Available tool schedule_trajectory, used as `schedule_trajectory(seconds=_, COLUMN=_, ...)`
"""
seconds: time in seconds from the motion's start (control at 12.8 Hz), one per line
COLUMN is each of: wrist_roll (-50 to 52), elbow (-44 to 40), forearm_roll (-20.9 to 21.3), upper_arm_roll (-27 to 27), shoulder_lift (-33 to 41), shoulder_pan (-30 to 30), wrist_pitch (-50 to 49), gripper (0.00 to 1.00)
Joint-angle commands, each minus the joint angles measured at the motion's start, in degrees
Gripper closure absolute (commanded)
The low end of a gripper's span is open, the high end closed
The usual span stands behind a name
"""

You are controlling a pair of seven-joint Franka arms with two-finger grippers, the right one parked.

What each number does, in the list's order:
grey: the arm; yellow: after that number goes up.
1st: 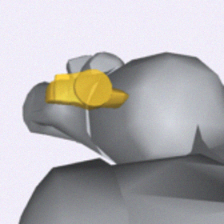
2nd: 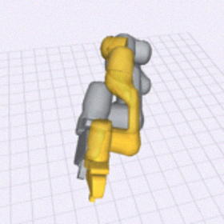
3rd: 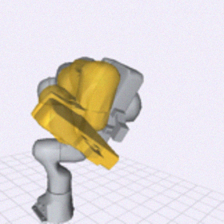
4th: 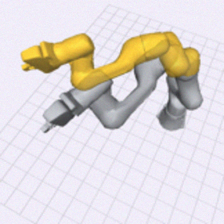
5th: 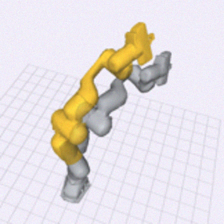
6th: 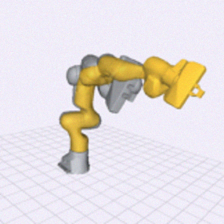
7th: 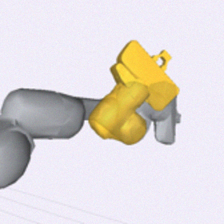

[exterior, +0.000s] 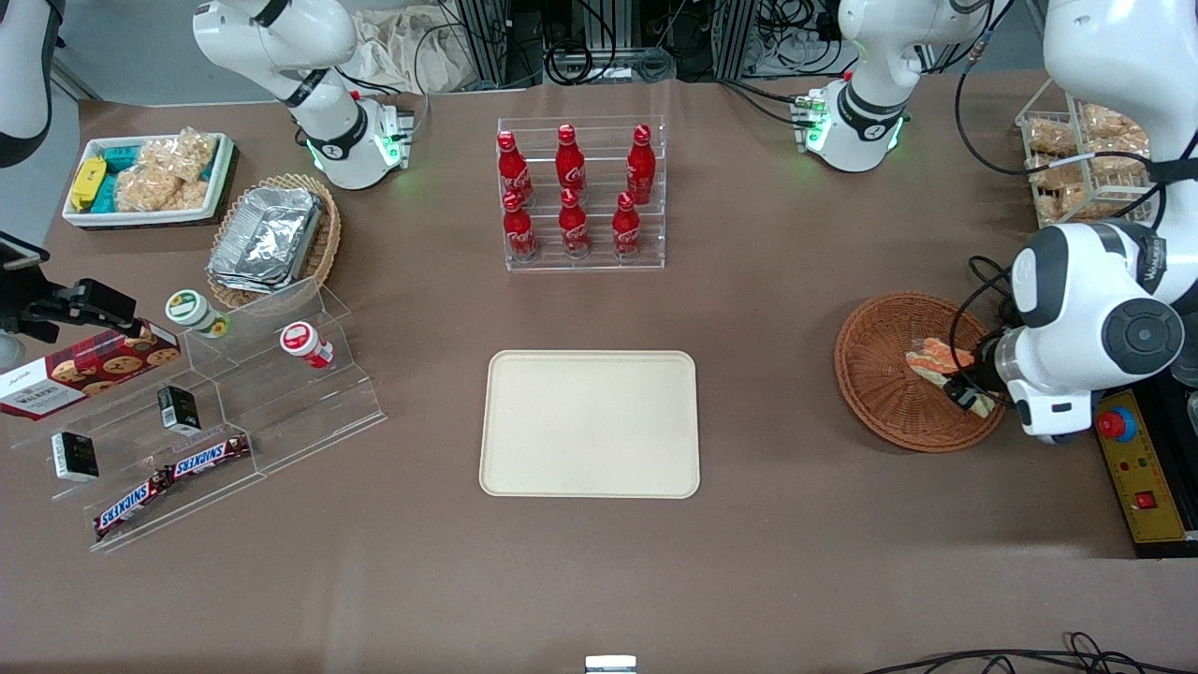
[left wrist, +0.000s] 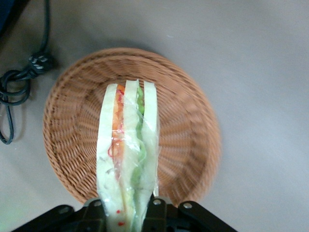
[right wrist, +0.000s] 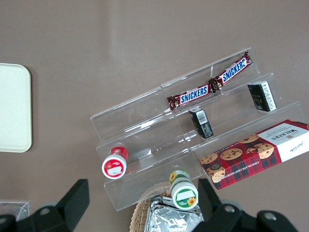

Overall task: Place sandwich from basket to tray
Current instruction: 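Close the left gripper on the wrapped sandwich and lift it, then carry the sandwich with the left gripper over to the beige tray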

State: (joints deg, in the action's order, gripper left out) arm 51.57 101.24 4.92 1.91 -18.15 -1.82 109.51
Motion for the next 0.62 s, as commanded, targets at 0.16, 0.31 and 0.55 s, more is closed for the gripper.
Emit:
schedule_trajectory(seconds=0.16, wrist_roll=-12.0, elbow=-18.4, forearm_roll=0.0, upper_arm_roll=5.3, shoulder_lift=-8.0, shoulder_pan=-10.1, wrist_pitch=-4.8, gripper=1.0)
schedule_trajectory(seconds=0.31, wrist_roll=-13.2, elbow=-23.0, forearm_roll=0.4, upper_arm_roll=6.1, shoulder_lift=-14.6, shoulder_pan=-15.6, wrist_pitch=-3.8, gripper=1.0)
schedule_trajectory(seconds=0.55, wrist_roll=-13.4, elbow=-30.5, forearm_roll=0.3, upper_arm_roll=6.2, shoulder_lift=-25.1, shoulder_pan=-21.3, wrist_pitch=2.5, gripper=1.0)
